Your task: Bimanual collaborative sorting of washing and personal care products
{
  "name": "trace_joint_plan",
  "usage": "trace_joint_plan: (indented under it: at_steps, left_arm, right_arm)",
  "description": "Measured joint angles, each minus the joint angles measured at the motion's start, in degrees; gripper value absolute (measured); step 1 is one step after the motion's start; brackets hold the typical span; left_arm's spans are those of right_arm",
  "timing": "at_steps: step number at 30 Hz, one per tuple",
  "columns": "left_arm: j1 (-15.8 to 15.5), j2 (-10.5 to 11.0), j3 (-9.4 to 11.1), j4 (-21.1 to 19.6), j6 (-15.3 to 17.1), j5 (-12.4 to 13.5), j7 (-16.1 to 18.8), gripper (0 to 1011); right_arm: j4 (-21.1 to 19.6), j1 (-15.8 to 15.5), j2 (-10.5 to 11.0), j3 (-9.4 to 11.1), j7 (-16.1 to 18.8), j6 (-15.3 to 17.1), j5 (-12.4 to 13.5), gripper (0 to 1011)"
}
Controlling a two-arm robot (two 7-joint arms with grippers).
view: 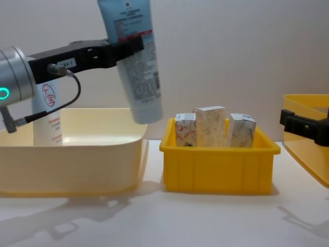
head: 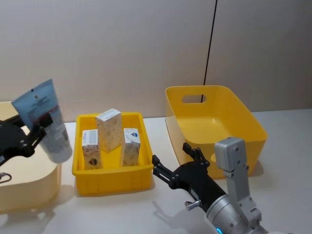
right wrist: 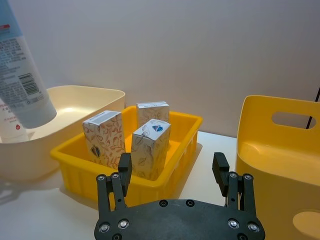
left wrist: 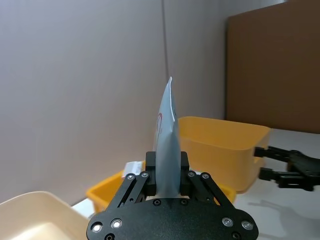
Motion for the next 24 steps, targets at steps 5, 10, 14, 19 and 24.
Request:
trace_joint_plan:
  at_steps: [5,10,14,19,24]
  left_arm:
    - [-0.5,0.3,1.0,0.1,0.3,-1.5,-3.3,246]
    - [-1.3,0.4,2.4,0.6,0.7,-2.9,-7.1,248]
    - [-1.9,0.3,3.7,1.1,1.0,-3.6,-9.6,246]
    - [-2.5,0.0,5.2,1.7,1.3,-4.3,-12.3,248]
    - [-2.9,-0.1,6.7,2.1,1.5,-4.3,-13.7,246]
  right_arm:
    - [0.0,0.0,0.0,0.0,0.0,0.0,0.0,1004]
    - [0.0,0.0,0.0,0.0,0.0,0.0,0.0,1004]
    - [0.0,0.0,0.0,0.0,0.0,0.0,0.0,1004]
    - [0.0,0.0,0.0,0.0,0.0,0.0,0.0,1004]
    - [0.0,0.0,0.0,0.0,0.0,0.0,0.0,1002]
